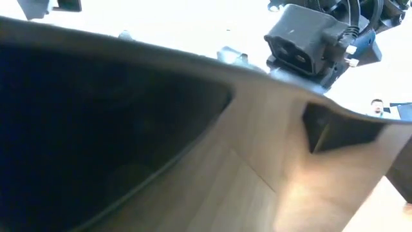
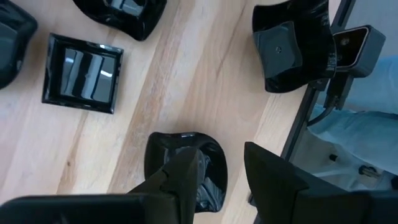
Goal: Pick & Place Mini shaped plates
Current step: Stack the leaf-shaped plate on top of the leaf-shaped plate on the shelf
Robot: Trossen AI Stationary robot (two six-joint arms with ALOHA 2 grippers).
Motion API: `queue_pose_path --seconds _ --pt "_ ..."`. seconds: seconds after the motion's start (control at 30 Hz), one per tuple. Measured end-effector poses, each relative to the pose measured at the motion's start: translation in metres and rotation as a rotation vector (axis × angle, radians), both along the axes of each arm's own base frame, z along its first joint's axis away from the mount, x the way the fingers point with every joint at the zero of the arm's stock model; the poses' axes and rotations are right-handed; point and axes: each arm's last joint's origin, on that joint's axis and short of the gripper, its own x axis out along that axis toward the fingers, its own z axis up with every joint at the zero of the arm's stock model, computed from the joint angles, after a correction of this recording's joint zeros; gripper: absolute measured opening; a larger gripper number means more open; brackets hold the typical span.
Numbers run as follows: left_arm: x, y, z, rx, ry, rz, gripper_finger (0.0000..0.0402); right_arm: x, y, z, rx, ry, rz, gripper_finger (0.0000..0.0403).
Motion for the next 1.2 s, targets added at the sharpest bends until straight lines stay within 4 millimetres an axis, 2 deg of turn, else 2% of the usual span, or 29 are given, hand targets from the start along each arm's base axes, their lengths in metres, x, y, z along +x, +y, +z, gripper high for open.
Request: queue_pose_path --seconds 0.2,0.33,0.57,0.77,0.87,1.03,1.2 --pt "0.0 0.0 0.0 0.014 -0.01 0.006 0.0131 0.0 0.0 0.0 0.003 0.001 -0.008 0.0036" --pt "0.0 0.0 0.0 0.012 -0.009 0.011 0.0131 0.001 -0.003 0.0 0.035 0.003 -0.078 0.0005" --pt "0.0 0.0 0.0 0.012 -0.009 0.013 0.0131 0.002 -0.007 0.001 0.067 0.003 -0.135 0.0001" --pt "0.0 0.0 0.0 0.012 -0.009 0.012 0.0131 -0.001 -0.007 0.016 0.074 -0.017 -0.128 0.0" --pt "0.0 0.0 0.0 0.012 -0.008 0.012 0.0131 -0.006 -0.009 0.028 0.073 -0.006 -0.126 0.0" --pt "-0.001 -0.001 0.0 0.012 -0.007 0.01 0.0131 -0.017 -0.017 0.061 0.139 0.006 -0.094 0.0" --pt "-0.001 -0.001 0.0 0.011 -0.008 0.01 0.0131 -0.03 -0.034 0.105 0.422 0.015 -0.081 0.0"
